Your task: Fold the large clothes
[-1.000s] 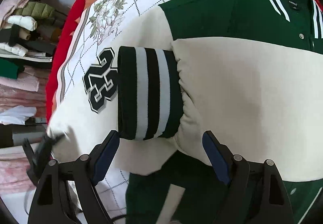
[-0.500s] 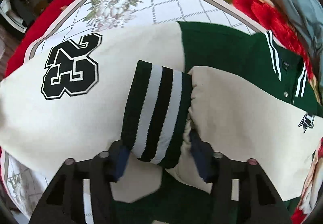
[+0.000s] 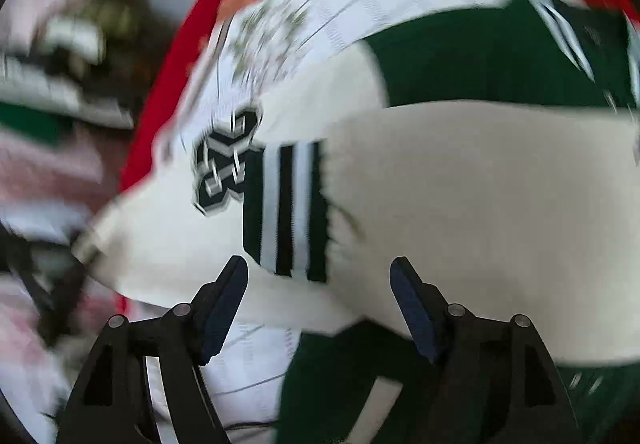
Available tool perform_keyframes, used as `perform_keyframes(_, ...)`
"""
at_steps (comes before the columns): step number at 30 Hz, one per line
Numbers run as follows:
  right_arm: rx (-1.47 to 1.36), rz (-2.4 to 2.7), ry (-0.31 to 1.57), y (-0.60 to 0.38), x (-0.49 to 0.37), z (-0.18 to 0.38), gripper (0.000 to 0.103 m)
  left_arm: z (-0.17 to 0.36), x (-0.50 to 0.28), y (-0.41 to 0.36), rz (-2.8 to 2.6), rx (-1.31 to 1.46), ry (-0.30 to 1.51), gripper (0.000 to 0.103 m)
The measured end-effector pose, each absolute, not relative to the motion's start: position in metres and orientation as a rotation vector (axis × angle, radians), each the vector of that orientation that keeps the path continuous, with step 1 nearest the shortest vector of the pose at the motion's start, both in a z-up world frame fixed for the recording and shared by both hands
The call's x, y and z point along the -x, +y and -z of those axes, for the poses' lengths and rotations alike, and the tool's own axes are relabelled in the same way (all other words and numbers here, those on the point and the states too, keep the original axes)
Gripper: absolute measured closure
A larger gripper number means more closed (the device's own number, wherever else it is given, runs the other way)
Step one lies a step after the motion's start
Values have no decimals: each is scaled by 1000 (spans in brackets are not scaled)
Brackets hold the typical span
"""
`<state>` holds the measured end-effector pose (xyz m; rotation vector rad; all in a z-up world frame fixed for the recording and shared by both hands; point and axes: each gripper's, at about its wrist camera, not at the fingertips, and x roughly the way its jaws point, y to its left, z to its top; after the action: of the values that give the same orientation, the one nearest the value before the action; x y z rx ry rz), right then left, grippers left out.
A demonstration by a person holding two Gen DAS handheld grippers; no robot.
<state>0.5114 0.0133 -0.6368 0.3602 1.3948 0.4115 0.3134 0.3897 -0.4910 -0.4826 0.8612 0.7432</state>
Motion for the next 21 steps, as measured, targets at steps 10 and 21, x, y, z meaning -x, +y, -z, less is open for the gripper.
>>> perform_keyframes(10, -62, 102, 1423, -53, -518, 656, 7, 383, -335, 321, -588, 295, 683, 101)
perform_keyframes(21, -273, 221, 1384, -163, -493, 644, 5, 327, -389, 118, -120, 59, 621, 102)
